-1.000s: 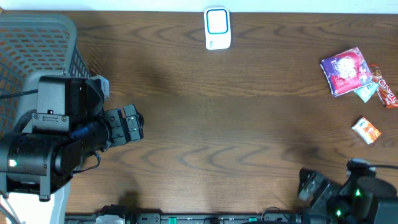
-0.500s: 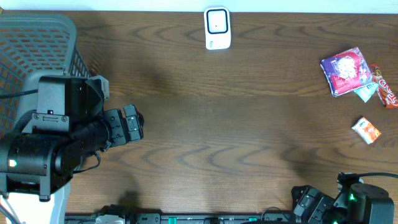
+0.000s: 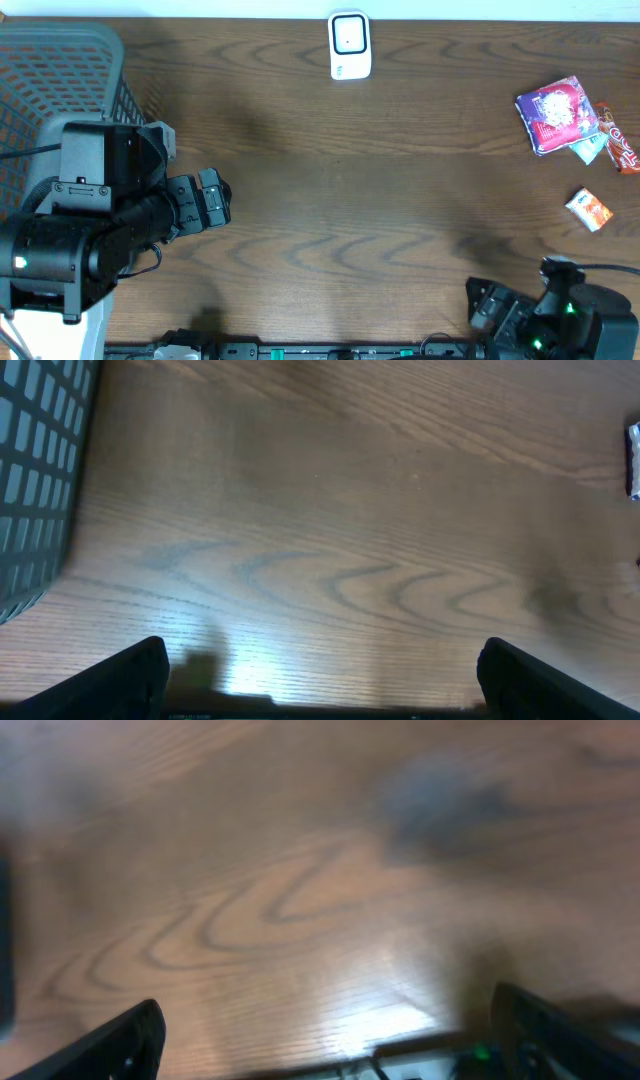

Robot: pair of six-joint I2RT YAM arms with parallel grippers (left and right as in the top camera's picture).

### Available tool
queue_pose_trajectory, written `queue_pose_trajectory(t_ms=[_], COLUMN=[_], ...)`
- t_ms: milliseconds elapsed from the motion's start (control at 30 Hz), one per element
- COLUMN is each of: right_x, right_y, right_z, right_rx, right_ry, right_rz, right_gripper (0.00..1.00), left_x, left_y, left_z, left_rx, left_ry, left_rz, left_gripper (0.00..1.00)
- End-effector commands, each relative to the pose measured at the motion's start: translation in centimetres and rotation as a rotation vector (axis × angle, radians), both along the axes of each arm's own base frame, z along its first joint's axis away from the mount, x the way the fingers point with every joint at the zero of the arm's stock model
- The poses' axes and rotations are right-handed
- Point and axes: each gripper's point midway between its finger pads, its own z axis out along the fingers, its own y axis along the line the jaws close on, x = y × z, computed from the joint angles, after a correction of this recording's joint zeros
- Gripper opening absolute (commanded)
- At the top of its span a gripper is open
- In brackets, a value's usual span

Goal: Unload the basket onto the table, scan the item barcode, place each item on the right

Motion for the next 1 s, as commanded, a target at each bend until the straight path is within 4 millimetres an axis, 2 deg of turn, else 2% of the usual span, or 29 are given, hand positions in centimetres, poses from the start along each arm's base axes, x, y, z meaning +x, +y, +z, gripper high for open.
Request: queue_pose_trajectory(t_ms=[0, 233, 433, 700, 967], right_x=[1.3, 5.6, 8.6, 10.7, 11.8], right_y=[2.1, 5.1, 4.6, 4.2, 4.2], right_z=[-0.1, 1.8, 2.4, 2.2, 0.4], right_rx=[0.010, -0.010, -0.086, -0.136, -0.145], right_ry=[-0.120, -0.547, -0.808, -0.985, -1.031], right_rz=[0.178, 0.414, 0.382, 0.357, 0.355], right_gripper=[0.99, 0.99, 0.99, 0.99, 0.99], left_x=[0.0, 0.0, 0.0, 0.0, 0.0], left_y=[-0.1, -0.1, -0.1, -0.1, -0.1], left_z=[0.0, 0.0, 0.0, 0.0, 0.0], left_rx=[-0.002, -0.002, -0.002, -0.002, -0.002], left_ry=[0.000, 0.000, 0.000, 0.000, 0.000], left_rz=[-0.017, -0.017, -0.017, -0.017, -0.017], left_gripper=[0.98, 0.98, 0.98, 0.98, 0.98])
